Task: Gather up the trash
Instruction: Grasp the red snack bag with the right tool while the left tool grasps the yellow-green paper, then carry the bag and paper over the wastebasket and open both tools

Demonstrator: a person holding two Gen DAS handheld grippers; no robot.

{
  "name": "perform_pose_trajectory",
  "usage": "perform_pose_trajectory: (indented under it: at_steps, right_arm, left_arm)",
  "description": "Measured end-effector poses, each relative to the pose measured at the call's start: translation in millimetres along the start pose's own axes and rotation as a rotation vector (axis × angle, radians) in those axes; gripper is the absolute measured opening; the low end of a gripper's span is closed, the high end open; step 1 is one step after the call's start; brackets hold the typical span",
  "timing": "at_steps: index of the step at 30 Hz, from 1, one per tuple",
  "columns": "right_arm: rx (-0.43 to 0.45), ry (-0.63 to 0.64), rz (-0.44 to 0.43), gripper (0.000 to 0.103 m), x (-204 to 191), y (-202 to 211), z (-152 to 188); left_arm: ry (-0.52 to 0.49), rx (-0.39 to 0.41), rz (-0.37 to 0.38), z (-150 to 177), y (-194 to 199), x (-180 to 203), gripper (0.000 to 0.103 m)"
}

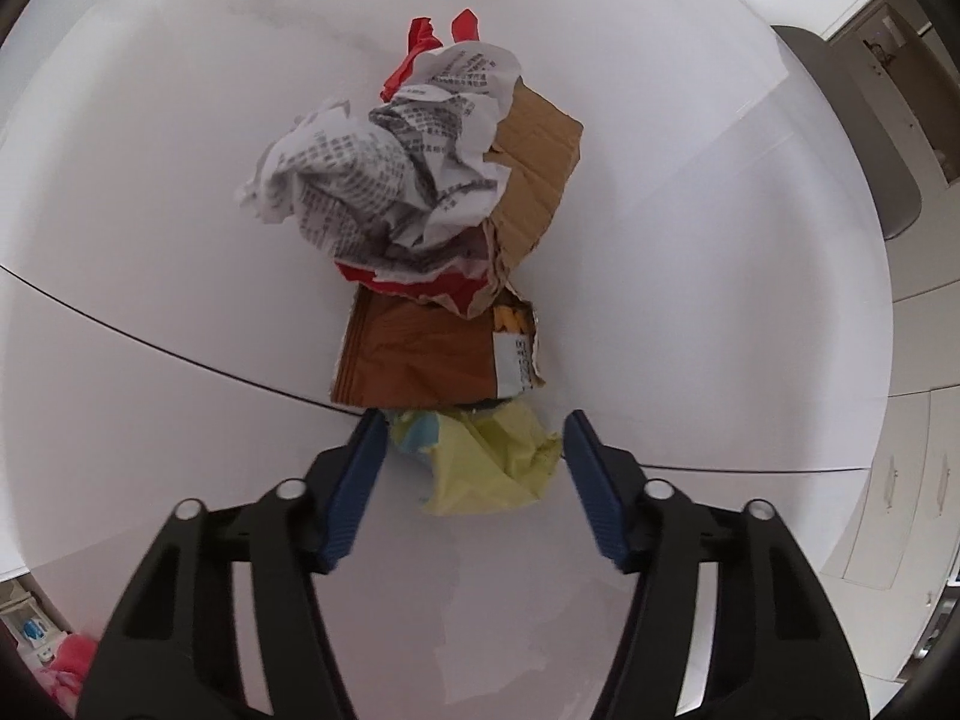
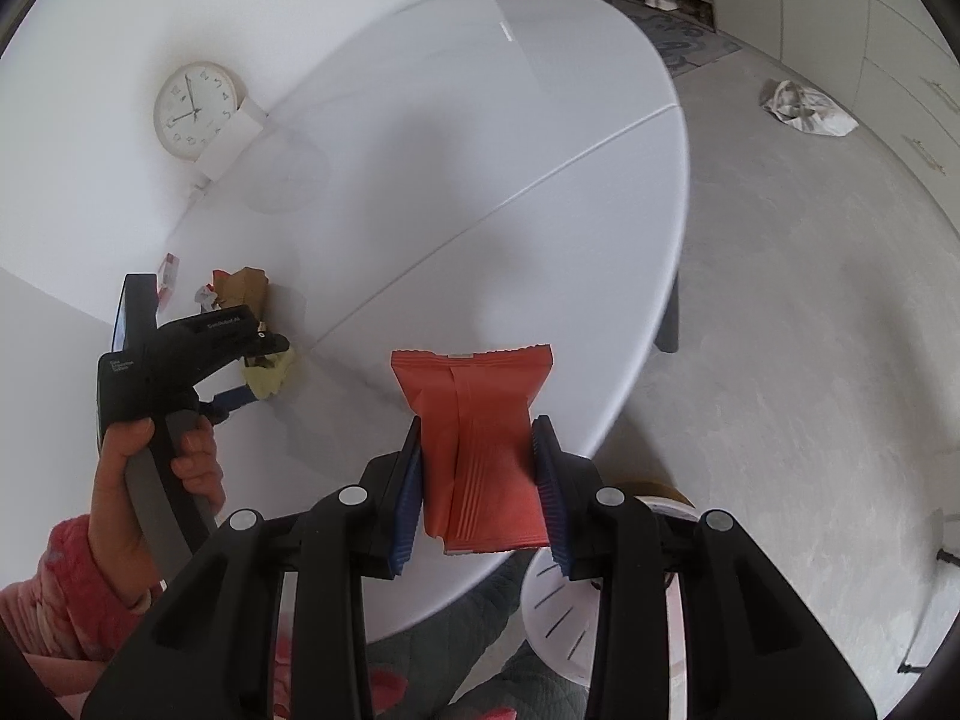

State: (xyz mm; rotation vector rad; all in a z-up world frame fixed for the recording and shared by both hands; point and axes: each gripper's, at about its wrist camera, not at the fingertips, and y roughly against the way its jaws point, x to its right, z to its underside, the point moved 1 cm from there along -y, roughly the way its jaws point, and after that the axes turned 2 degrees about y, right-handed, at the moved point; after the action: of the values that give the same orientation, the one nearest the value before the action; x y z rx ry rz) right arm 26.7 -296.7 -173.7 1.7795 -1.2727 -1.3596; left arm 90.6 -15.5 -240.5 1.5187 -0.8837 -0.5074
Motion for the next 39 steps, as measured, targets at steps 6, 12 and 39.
perform_pose_trajectory:
  at_steps: [6, 12, 39]
  right_arm:
    - [0.019, -0.011, 0.007, 0.036, 1, 9, 10]
    - [0.023, 0.003, 0.007, 0.036, -9, 10, 19]
    - [0.036, -0.215, 0.17, 0.039, 44, 24, 165]
  left_arm:
    - [-0.078, -0.019, 0.031, 16, 9, -7, 0.049]
    - [-0.257, -0.031, 0.067, 36, 21, -16, 0.041]
    - [-1.001, 0.012, 0.435, 117, 144, 35, 0.036]
